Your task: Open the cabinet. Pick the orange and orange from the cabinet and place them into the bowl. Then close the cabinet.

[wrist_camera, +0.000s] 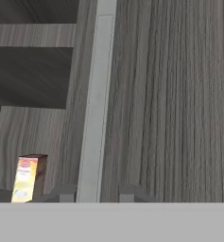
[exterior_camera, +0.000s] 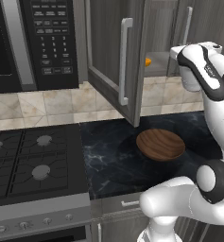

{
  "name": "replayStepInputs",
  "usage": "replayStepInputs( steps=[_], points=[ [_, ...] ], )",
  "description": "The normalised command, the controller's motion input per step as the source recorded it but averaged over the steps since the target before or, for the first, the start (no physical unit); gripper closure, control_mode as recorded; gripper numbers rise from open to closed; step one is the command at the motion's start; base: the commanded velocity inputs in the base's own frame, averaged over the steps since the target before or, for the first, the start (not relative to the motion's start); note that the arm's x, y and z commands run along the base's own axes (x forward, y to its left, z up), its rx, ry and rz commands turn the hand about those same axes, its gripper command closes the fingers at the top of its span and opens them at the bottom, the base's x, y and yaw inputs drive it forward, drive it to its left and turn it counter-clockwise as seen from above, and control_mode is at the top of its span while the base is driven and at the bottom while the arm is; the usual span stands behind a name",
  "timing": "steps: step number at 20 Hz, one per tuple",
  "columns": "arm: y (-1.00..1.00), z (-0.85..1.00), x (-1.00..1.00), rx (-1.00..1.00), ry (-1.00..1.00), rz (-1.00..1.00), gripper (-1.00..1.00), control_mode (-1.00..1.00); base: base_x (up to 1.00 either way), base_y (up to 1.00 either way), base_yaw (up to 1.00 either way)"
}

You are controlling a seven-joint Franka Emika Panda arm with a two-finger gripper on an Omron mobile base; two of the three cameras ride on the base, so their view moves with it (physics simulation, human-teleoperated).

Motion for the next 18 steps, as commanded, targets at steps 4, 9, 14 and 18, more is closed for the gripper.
replayStepInputs(
  steps=[4, 9, 14, 18],
  points=[
    [0.00, 0.00, 0.10, 0.00, 0.00, 0.00, 1.00, -1.00, 0.00, 0.00, 0.00],
    [0.00, 0.00, 0.16, 0.00, 0.00, 0.00, 1.00, -1.00, 0.00, 0.00, 0.00],
    [0.00, 0.00, 0.00, 0.00, 0.00, 0.00, 1.00, -1.00, 0.00, 0.00, 0.00],
    [0.00, 0.00, 0.00, 0.00, 0.00, 0.00, 1.00, -1.00, 0.00, 0.00, 0.00]
  ],
)
